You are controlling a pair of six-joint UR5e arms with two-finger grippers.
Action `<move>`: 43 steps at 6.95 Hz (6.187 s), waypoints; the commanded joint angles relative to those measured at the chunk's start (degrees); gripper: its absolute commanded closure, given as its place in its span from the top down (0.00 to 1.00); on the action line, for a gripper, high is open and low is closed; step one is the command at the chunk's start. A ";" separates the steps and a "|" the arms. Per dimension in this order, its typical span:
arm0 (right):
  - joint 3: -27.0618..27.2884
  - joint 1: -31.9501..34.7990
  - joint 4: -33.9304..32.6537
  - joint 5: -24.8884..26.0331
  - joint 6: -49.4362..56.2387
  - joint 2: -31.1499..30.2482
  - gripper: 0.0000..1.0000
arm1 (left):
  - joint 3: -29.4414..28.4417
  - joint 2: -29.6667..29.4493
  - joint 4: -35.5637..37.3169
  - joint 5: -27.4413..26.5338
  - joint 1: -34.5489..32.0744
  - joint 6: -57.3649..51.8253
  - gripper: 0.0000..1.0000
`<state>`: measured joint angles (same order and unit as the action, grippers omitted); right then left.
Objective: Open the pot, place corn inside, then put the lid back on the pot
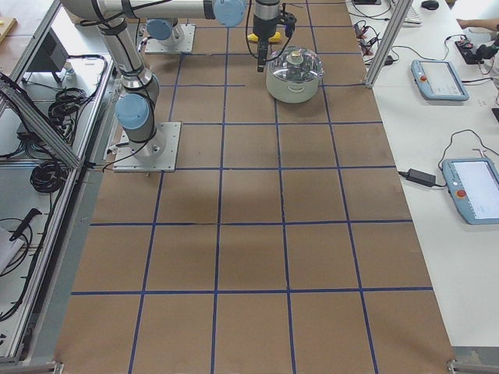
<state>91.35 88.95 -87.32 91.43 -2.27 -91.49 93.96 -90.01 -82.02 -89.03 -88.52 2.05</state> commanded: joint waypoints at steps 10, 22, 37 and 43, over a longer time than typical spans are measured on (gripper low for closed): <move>-16.20 17.22 -17.85 -3.63 -0.02 25.46 0.99 | -0.27 -0.16 0.01 1.23 -0.07 0.85 1.00; -16.82 18.19 -21.93 -2.57 0.60 31.11 0.75 | 3.48 -0.25 2.02 0.70 2.80 -8.32 1.00; -29.56 9.80 -4.36 -0.82 4.54 28.40 0.53 | 24.07 -18.80 46.77 1.14 9.59 -14.71 1.00; -29.48 -1.58 3.38 -0.56 8.77 23.12 0.53 | 24.34 -17.58 47.91 3.25 9.59 -14.71 0.11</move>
<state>61.74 87.93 -85.59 90.62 5.80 -67.19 118.49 -108.46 -34.16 -86.24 -78.86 -12.65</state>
